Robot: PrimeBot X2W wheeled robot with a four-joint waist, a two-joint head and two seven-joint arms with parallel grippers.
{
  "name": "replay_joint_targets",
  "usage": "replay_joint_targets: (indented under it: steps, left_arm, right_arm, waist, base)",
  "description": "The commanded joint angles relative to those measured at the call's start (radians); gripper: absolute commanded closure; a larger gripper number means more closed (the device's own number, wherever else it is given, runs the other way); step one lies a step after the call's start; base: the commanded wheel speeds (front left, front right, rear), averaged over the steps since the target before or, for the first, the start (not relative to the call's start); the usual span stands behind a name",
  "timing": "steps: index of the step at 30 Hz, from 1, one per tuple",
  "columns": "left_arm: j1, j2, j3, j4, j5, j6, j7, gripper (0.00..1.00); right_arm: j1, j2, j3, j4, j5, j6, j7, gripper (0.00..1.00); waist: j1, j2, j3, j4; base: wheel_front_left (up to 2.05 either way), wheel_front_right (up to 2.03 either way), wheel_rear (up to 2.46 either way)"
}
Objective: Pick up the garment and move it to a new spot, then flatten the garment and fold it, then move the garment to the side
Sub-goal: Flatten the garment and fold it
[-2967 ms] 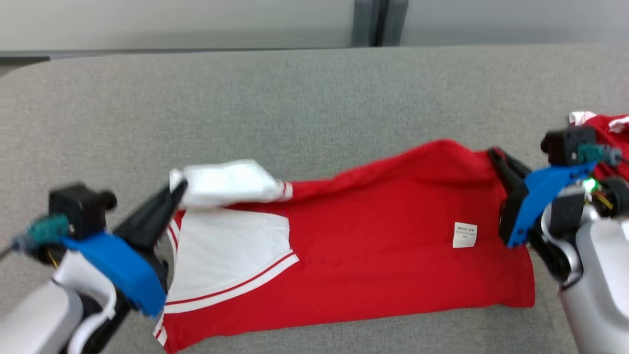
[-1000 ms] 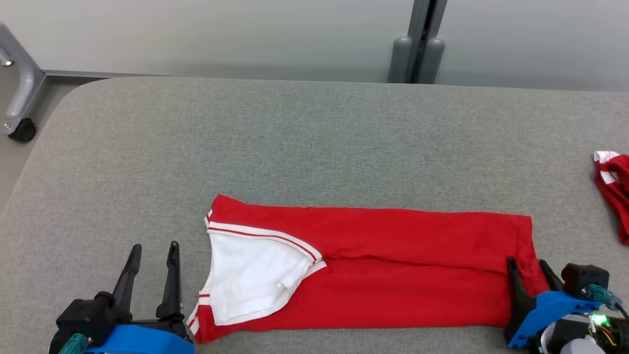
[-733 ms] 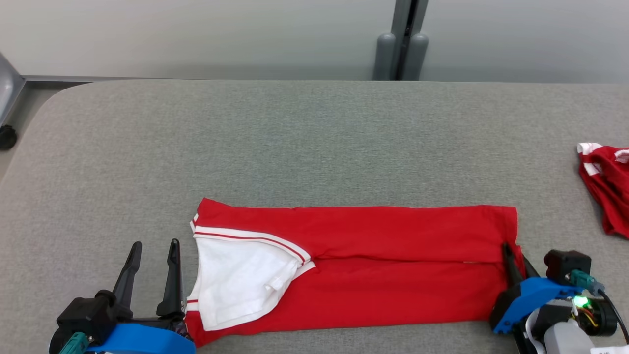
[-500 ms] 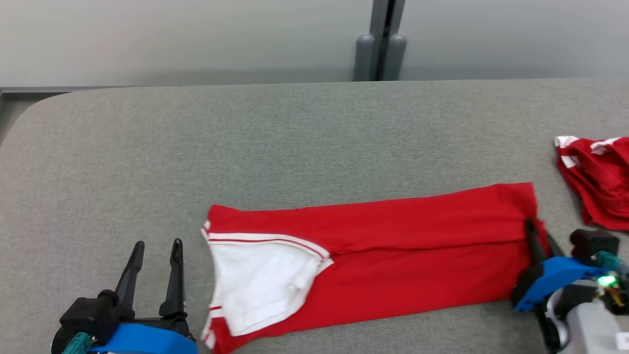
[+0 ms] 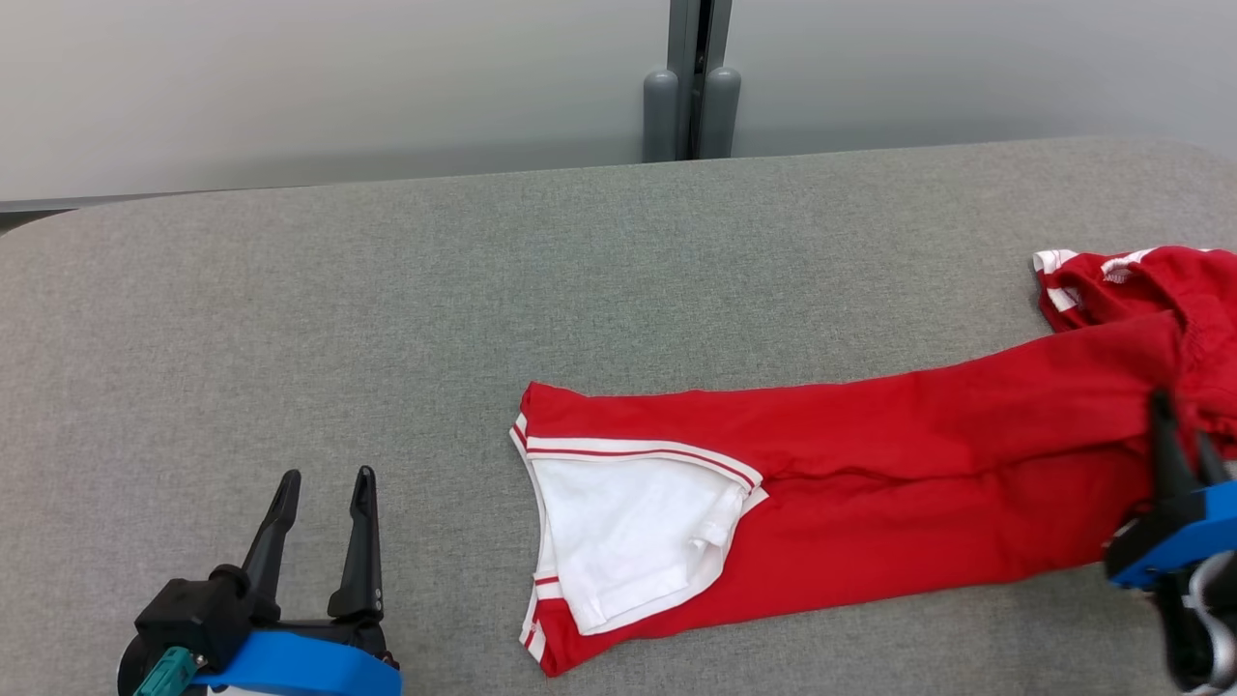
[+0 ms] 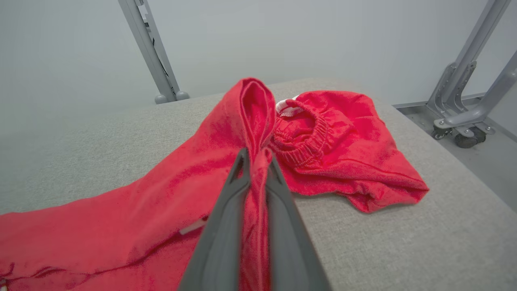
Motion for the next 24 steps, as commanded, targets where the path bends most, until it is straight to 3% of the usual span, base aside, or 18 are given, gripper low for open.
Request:
replay_joint_targets:
  steps: [1,5,12,19,24]
  left_arm:
    - [-0.015,-0.002,-0.001,0.002,0.005,0.0,-0.004,0.0]
    - [-0.021,-0.002,-0.006,0.009,0.004,-0.006,-0.004,0.0]
    - [-0.022,0.013,-0.001,0.0,0.002,0.003,0.004,0.0]
    - [-0.018,0.017,-0.007,-0.012,-0.002,0.006,0.014,0.0]
    - [-0.018,0.009,-0.013,-0.014,-0.005,0.009,0.015,0.0]
  right_arm:
    - [0.011,0.028,0.013,-0.018,0.027,0.0,0.013,1.0]
    - [0.034,0.076,0.1,-0.1,0.106,0.0,0.064,1.0]
    - [0.05,0.109,0.344,-0.16,0.214,0.0,0.071,1.0]
    - [-0.004,0.111,0.622,-0.062,0.404,0.0,-0.022,1.0]
    - [-0.08,0.111,0.755,0.051,0.469,0.0,-0.084,1.0]
  waist:
    - [-0.0001,0.0,0.0,0.001]
    - [-0.0001,0.0,-0.005,0.009]
    - [-0.0001,0.0,-0.016,0.038]
    - [-0.0001,0.0,-0.023,0.083]
    - [-0.0001,0.0,-0.018,0.116]
  base:
    - [0.0,0.0,0.0]
    - [0.0,0.0,0.0]
    - [0.0,0.0,0.0]
    - [0.0,0.0,0.0]
    - [0.0,0.0,0.0]
